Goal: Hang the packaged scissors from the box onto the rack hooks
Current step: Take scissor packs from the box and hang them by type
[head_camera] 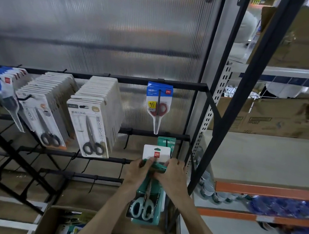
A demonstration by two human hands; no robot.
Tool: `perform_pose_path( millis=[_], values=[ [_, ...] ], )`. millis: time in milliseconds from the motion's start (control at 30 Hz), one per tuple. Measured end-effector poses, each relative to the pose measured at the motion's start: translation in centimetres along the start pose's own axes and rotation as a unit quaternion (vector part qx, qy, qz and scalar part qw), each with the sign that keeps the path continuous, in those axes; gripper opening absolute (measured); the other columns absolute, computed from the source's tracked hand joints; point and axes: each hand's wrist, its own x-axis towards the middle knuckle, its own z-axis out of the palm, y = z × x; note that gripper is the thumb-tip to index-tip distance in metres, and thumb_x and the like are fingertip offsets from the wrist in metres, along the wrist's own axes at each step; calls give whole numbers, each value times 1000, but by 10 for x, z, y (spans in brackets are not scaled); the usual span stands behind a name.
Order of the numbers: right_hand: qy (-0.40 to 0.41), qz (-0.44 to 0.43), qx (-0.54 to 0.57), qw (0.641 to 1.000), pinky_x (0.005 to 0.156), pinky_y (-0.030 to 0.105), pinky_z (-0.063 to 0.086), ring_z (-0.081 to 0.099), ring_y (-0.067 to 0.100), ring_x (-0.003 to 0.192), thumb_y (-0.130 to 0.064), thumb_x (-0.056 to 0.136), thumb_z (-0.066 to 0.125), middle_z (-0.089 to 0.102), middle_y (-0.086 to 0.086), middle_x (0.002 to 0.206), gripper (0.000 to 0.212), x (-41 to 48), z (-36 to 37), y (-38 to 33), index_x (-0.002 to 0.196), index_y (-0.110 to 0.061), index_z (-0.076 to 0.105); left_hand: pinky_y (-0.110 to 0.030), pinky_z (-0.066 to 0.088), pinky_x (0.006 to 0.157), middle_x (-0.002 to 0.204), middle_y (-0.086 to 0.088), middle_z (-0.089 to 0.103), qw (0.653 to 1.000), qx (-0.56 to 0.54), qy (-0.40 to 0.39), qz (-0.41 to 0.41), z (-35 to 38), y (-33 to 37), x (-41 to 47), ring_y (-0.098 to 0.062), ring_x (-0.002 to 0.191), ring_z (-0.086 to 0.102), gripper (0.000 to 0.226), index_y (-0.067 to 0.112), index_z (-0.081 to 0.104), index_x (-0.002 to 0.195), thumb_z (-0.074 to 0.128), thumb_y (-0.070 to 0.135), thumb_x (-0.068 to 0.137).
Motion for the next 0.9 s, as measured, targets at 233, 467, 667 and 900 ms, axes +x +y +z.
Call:
perform_pose_path(
  millis=[233, 467, 667, 900],
  values=[
    [-52, 23, 145, 988, 82, 34, 57, 65, 8, 84, -42, 80, 79, 65, -9, 91, 33, -6, -5, 15, 98, -21, 61, -34, 47, 91, 106, -6, 62, 994, -46, 6, -102, 2, -2, -4, -24, 104, 59, 56, 10, 66, 113, 39, 58, 103],
    [24, 39, 210, 977, 64, 27, 50, 62, 11, 75, -35, 81, 80, 65, -4, 83, 27, -5, 7, 10, 90, -16, 63, -43, 57, 86, 114, -18, 68, 965, -166, -40, -201, 0, 1, -5, -34, 104, 66, 65, 12, 60, 122, 38, 68, 97],
    [27, 97, 332, 938, 58, 22, 36, 51, 9, 65, -31, 87, 76, 56, -5, 71, 25, 5, 12, -5, 81, -15, 58, -51, 51, 104, 127, -17, 67, 962, -148, -59, -222, -6, -4, 4, -35, 117, 63, 79, 15, 60, 132, 35, 79, 92],
    [52, 40, 330, 942, 55, 14, 35, 50, 5, 60, -26, 90, 72, 55, -10, 66, 24, 4, 18, -12, 73, -16, 59, -52, 53, 101, 107, -20, 75, 957, -196, -78, -200, -15, -4, 3, -36, 103, 71, 72, 13, 66, 122, 32, 71, 98]
  ],
)
